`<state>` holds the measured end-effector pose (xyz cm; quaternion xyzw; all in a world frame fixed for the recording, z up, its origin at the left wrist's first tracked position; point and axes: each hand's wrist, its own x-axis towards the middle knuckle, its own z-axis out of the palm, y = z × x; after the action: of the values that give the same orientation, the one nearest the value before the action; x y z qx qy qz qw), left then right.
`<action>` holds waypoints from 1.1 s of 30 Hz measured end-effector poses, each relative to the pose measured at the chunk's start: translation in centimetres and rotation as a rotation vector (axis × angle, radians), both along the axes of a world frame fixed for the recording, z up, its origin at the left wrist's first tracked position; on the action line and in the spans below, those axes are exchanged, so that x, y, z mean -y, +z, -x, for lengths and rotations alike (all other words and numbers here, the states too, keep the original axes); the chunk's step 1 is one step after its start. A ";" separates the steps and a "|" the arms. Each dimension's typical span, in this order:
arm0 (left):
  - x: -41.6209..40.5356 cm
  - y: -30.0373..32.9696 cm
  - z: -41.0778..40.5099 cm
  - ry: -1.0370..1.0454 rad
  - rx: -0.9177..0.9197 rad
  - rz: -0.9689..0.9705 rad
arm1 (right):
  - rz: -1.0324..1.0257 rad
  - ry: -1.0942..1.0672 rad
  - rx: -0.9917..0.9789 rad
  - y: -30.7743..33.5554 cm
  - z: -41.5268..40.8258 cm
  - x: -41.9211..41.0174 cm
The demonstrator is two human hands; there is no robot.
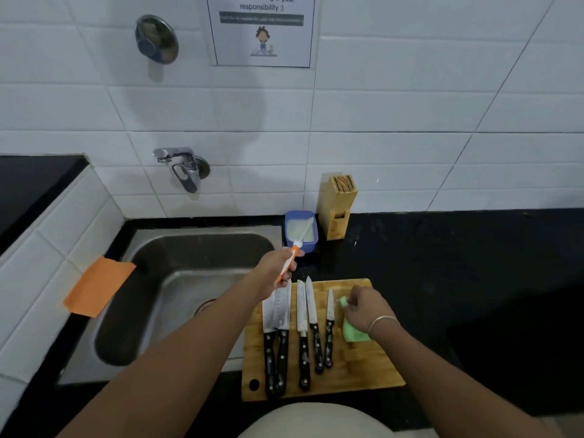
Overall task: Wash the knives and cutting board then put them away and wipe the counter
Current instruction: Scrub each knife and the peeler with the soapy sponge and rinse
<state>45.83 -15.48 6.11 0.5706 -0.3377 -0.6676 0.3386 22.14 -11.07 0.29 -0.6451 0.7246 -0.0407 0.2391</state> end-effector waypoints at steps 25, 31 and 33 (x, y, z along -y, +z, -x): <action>-0.5 0.5 -20.4 0.194 0.378 0.413 | 0.465 0.476 0.202 3.6 -28.4 5.7; 3.5 2.7 -23.3 0.177 0.365 0.564 | 0.351 0.163 0.480 5.9 -32.9 6.4; 5.0 3.7 -23.3 0.214 0.292 0.600 | 0.329 0.132 0.536 7.1 -33.5 7.2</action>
<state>69.11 -20.44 9.78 0.5670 -0.5022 -0.4108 0.5074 55.62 -18.27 7.41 -0.6869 0.5761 -0.3102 0.3163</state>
